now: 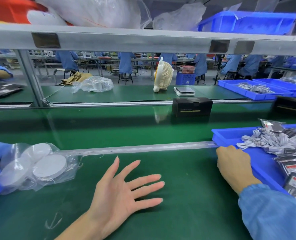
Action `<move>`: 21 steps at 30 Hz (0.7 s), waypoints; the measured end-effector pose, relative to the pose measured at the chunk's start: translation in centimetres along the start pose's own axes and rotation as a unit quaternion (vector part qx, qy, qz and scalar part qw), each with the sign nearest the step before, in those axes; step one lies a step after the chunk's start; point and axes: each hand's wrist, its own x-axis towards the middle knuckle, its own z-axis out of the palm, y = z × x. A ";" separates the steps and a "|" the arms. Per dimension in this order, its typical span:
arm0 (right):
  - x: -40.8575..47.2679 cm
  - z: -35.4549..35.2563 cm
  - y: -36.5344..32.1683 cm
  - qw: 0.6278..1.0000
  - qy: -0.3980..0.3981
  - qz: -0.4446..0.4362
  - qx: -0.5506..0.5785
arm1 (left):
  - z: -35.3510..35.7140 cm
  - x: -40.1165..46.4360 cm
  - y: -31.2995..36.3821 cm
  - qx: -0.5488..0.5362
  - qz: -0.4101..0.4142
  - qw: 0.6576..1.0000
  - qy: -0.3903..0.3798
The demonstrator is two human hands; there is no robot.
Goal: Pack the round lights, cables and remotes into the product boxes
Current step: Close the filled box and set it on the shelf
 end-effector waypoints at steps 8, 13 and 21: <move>-7.3 -4.5 -7.7 0.691 -0.109 -0.324 0.637 | 0.9 0.8 -2.6 0.391 0.138 0.899 0.139; -7.8 -3.3 -8.7 0.697 -0.117 -0.264 0.656 | 0.4 0.8 -2.3 0.464 0.108 0.864 0.163; -6.8 -3.4 -8.1 0.718 -0.109 -0.154 0.670 | 0.2 1.5 -1.1 0.262 0.165 0.926 0.215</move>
